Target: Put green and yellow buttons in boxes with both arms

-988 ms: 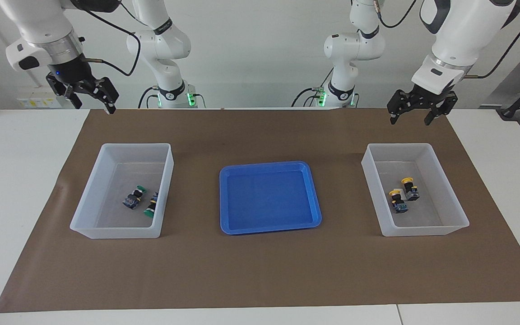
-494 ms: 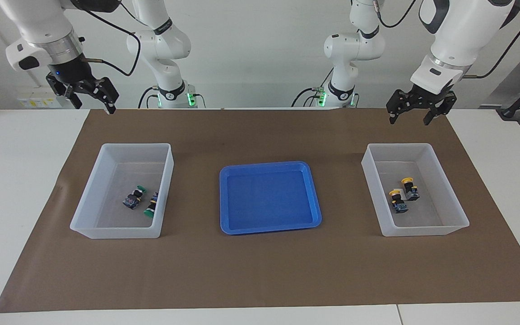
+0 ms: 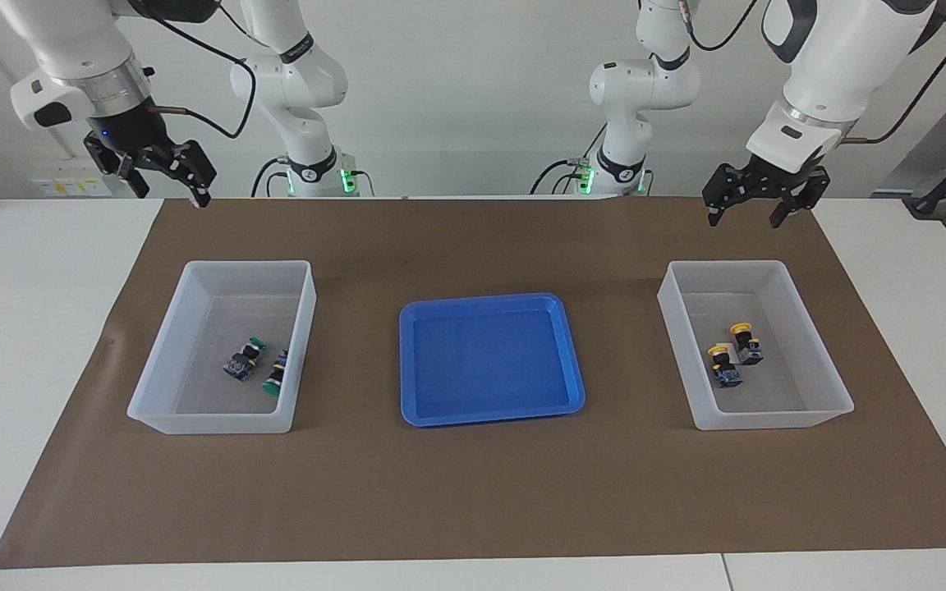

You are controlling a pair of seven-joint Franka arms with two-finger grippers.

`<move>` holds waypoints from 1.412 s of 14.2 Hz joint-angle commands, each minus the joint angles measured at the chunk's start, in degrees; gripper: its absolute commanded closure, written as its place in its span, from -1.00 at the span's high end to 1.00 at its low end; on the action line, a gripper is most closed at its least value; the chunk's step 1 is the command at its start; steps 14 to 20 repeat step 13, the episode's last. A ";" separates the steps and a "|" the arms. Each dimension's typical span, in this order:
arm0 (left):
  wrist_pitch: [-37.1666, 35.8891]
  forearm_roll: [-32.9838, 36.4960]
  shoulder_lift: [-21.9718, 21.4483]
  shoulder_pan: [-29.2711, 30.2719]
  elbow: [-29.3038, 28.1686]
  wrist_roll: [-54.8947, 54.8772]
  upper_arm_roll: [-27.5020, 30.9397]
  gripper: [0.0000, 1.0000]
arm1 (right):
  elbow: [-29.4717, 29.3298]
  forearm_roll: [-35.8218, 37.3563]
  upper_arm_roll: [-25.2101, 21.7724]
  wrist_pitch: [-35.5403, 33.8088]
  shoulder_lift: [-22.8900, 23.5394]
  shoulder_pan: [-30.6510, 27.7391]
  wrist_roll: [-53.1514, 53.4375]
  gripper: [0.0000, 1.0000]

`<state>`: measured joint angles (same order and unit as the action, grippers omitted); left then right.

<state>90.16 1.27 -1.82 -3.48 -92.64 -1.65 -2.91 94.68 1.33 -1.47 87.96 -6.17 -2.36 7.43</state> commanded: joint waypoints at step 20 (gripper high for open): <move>1.42 0.23 -1.96 0.14 -2.28 0.24 0.27 1.00 | 0.50 -0.81 0.15 0.02 -0.60 -0.19 -5.41 1.00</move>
